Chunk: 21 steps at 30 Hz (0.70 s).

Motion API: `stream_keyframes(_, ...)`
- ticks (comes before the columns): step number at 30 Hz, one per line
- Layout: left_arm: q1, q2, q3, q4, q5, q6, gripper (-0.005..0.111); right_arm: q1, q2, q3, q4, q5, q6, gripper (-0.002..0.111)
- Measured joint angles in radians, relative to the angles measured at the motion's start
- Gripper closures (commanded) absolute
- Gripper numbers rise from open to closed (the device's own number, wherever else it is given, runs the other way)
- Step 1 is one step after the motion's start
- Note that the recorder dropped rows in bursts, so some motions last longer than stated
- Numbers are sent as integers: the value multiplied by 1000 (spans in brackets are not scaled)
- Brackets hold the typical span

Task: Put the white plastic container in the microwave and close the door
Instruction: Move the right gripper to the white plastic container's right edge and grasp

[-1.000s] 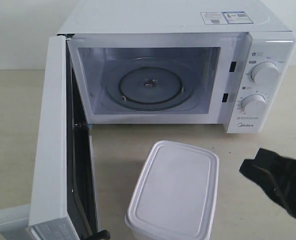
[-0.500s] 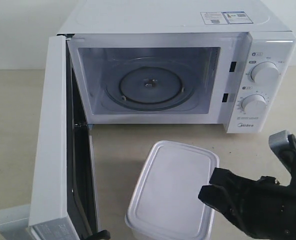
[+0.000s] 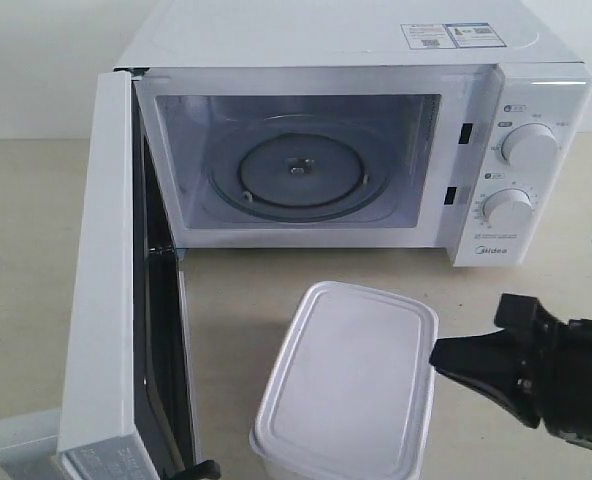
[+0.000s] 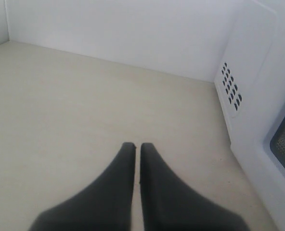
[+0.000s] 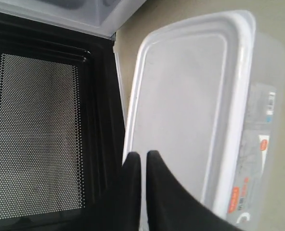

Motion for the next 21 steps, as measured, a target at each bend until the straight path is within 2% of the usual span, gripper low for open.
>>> stream_keyframes(2, 0, 0, 0, 0, 0, 0, 102, -115, 0, -2, -125, -56, 29, 108)
stream_keyframes(6, 0, 0, 0, 0, 0, 0, 102, -243, 56, -2, -292, -124, 52, 102)
stream_keyframes(9, 0, 0, 0, 0, 0, 0, 102, -261, 155, 0, -319, -196, 13, 84)
stream_keyframes(11, 0, 0, 0, 0, 0, 0, 102, -261, 219, 0, -310, -243, -31, 67)
stream_keyframes(13, 0, 0, 0, 0, 0, 0, 102, -263, 264, 0, -301, -263, -73, 59)
stream_keyframes(21, 0, 0, 0, 0, 0, 0, 102, -244, 353, 0, -212, -247, -164, 61)
